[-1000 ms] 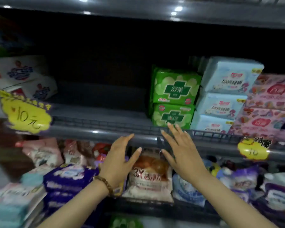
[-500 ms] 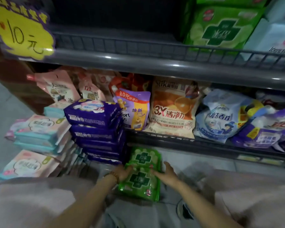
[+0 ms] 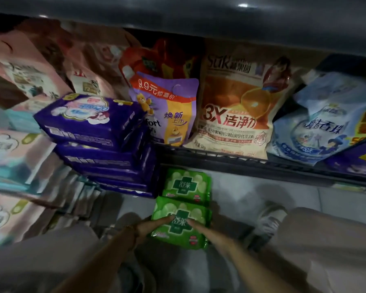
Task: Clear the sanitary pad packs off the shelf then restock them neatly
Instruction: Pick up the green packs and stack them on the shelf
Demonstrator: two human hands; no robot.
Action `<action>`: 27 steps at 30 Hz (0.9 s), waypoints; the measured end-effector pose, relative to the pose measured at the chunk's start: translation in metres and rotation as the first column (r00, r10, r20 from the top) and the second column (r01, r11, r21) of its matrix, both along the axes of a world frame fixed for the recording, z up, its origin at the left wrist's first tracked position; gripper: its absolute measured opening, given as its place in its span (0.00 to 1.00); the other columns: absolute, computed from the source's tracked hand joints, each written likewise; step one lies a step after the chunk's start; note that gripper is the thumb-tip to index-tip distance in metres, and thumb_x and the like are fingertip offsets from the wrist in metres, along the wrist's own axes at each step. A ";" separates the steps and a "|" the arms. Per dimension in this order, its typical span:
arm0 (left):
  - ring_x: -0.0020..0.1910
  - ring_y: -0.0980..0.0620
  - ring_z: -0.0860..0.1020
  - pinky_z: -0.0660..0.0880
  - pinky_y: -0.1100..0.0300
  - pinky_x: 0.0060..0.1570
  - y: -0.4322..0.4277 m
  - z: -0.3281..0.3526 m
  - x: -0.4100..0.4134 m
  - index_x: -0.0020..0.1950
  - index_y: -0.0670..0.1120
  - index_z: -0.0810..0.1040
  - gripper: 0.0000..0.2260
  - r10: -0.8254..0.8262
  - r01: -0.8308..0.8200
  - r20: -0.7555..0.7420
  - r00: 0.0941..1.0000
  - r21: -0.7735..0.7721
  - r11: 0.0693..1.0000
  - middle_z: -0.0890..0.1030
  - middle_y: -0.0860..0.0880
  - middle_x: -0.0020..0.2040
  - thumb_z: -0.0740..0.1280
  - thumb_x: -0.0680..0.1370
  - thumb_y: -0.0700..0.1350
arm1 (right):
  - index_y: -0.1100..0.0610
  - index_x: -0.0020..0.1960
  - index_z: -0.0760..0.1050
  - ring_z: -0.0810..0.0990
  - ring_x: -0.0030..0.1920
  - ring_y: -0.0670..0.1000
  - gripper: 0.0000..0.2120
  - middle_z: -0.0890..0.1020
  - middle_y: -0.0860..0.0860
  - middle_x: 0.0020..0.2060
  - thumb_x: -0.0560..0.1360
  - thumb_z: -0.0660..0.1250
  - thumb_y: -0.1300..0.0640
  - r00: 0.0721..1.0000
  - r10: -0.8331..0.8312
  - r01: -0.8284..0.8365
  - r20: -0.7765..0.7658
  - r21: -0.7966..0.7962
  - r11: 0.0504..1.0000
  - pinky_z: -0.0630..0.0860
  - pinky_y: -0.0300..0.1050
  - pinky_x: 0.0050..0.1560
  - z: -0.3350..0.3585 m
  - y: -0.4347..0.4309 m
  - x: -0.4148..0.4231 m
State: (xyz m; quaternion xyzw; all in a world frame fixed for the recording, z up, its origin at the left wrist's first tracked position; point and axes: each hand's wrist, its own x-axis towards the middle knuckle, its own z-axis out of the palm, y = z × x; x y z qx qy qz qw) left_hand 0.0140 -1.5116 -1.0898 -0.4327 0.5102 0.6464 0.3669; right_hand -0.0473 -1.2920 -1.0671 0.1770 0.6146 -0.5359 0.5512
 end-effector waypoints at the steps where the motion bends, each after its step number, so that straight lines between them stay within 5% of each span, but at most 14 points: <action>1: 0.45 0.47 0.84 0.79 0.59 0.36 0.002 -0.001 -0.003 0.62 0.40 0.77 0.37 0.050 -0.050 0.013 0.999 0.009 0.999 0.82 0.40 0.55 0.81 0.58 0.53 | 0.50 0.62 0.75 0.81 0.57 0.47 0.47 0.83 0.46 0.56 0.48 0.80 0.32 1.000 -0.021 0.021 0.007 -0.003 1.000 0.76 0.47 0.61 -0.006 0.000 0.000; 6: 0.51 0.43 0.82 0.80 0.55 0.43 0.009 0.001 -0.010 0.64 0.41 0.76 0.33 0.097 -0.101 0.030 0.995 0.144 0.984 0.81 0.40 0.57 0.79 0.64 0.53 | 0.51 0.62 0.75 0.83 0.55 0.50 0.44 0.84 0.49 0.54 0.51 0.80 0.35 0.993 -0.093 0.095 0.071 -0.023 0.995 0.79 0.44 0.53 -0.005 -0.006 -0.007; 8: 0.48 0.45 0.83 0.80 0.56 0.43 0.013 0.003 -0.015 0.60 0.42 0.78 0.24 0.096 -0.097 0.014 0.995 0.224 0.970 0.83 0.42 0.52 0.75 0.68 0.52 | 0.52 0.62 0.75 0.83 0.53 0.51 0.42 0.84 0.51 0.53 0.52 0.80 0.38 0.982 -0.160 0.164 0.099 -0.035 0.986 0.80 0.43 0.47 -0.004 -0.006 -0.009; 10: 0.49 0.46 0.83 0.80 0.55 0.46 0.015 0.012 -0.018 0.58 0.45 0.78 0.28 0.047 -0.044 -0.004 0.999 0.247 0.968 0.83 0.43 0.53 0.78 0.63 0.55 | 0.53 0.61 0.75 0.84 0.51 0.52 0.45 0.85 0.53 0.52 0.47 0.82 0.39 0.970 -0.194 0.204 0.148 -0.058 0.977 0.81 0.44 0.44 -0.004 -0.004 -0.009; 14: 0.60 0.44 0.78 0.70 0.45 0.65 0.014 0.016 -0.016 0.65 0.49 0.75 0.32 -0.093 0.101 -0.049 0.994 0.210 0.972 0.79 0.45 0.62 0.77 0.64 0.60 | 0.56 0.66 0.74 0.82 0.56 0.57 0.41 0.83 0.57 0.55 0.57 0.80 0.44 0.943 -0.207 0.241 0.262 -0.105 0.965 0.78 0.53 0.57 0.008 0.005 -0.001; 17: 0.60 0.45 0.78 0.71 0.48 0.64 0.019 0.045 -0.024 0.64 0.49 0.75 0.31 -0.186 0.197 -0.074 0.980 0.185 0.963 0.80 0.46 0.61 0.77 0.65 0.59 | 0.59 0.62 0.77 0.81 0.58 0.59 0.43 0.81 0.61 0.58 0.50 0.85 0.48 0.916 -0.235 0.301 0.326 -0.167 0.939 0.78 0.56 0.57 0.020 0.015 0.005; 22: 0.60 0.51 0.78 0.72 0.51 0.64 0.025 0.114 -0.041 0.63 0.57 0.76 0.34 -0.421 0.433 -0.158 0.893 0.053 0.900 0.80 0.53 0.60 0.74 0.61 0.69 | 0.58 0.64 0.75 0.82 0.56 0.59 0.28 0.82 0.59 0.56 0.66 0.72 0.49 0.956 -0.236 0.266 0.176 -0.176 0.948 0.79 0.54 0.55 0.082 0.034 -0.006; 27: 0.55 0.55 0.81 0.76 0.54 0.60 0.040 0.208 -0.057 0.63 0.56 0.74 0.32 -0.455 0.450 -0.409 0.791 -0.116 0.885 0.82 0.54 0.57 0.75 0.63 0.65 | 0.54 0.66 0.71 0.83 0.55 0.55 0.32 0.83 0.55 0.55 0.65 0.74 0.47 0.972 -0.211 0.183 -0.102 -0.228 0.956 0.78 0.49 0.55 0.168 0.054 -0.021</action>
